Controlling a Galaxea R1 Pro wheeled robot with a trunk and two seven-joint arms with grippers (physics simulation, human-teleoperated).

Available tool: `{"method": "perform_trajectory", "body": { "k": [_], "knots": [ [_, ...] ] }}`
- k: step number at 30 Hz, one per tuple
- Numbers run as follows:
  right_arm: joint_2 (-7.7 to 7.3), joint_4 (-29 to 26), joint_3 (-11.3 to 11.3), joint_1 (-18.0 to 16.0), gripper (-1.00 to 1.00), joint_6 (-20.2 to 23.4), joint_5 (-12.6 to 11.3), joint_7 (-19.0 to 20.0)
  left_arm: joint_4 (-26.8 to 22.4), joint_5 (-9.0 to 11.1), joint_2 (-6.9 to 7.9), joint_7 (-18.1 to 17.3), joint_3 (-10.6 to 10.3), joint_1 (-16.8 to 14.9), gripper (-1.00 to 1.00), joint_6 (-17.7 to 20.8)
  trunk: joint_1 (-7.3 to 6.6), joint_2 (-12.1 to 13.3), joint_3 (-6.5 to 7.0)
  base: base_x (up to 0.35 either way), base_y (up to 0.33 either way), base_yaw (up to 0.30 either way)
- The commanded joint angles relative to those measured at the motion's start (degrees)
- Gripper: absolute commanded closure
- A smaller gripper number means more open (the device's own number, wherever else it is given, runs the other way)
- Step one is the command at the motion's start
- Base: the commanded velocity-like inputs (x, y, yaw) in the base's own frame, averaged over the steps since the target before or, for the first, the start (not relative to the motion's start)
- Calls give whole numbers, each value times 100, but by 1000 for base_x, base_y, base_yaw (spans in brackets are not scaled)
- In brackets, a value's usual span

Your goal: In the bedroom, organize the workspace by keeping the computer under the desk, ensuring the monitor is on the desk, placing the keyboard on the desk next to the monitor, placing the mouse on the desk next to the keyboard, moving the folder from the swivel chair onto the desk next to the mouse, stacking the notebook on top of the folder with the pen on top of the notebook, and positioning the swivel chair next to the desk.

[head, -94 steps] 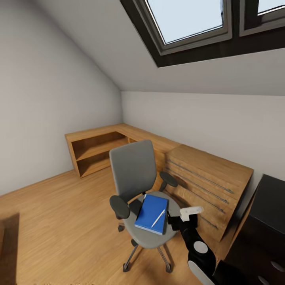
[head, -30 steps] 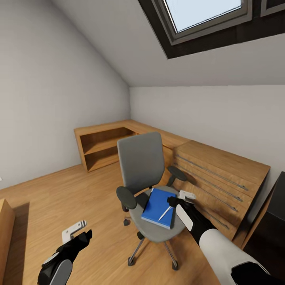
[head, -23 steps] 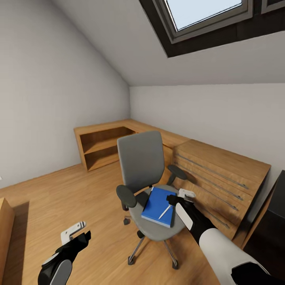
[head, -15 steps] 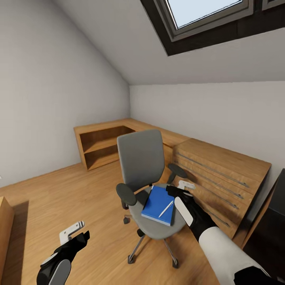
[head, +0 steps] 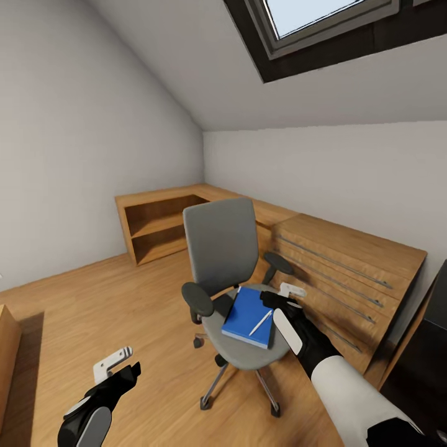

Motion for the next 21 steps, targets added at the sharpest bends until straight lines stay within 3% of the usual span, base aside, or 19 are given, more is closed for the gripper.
{"method": "perform_trajectory", "body": {
  "k": [1, 8, 15, 21],
  "knots": [
    [-4, -10, 23, -4, -100, 19, -41, -46, -8, 48, 6, 55, -12, -4, -100, 6, 22, -45, -25, 0, 0, 0],
    [4, -20, 23, -4, -100, 13, -42, -52, -8, 48, 4, 55, -12, -4, -100, 6, 176, -325, -150, 0, 0, 34],
    [2, -32, 31, -4, -100, 9, 20, -128, -8, 48, 1, 55, -12, -4, -100, 6, 330, -606, -276, 0, 0, 221],
    [22, -12, 96, 0, -100, -7, 393, -606, -8, 48, -2, 55, -20, -4, -100, 6, 461, -847, -386, 0, 0, 157]
  ]
}}
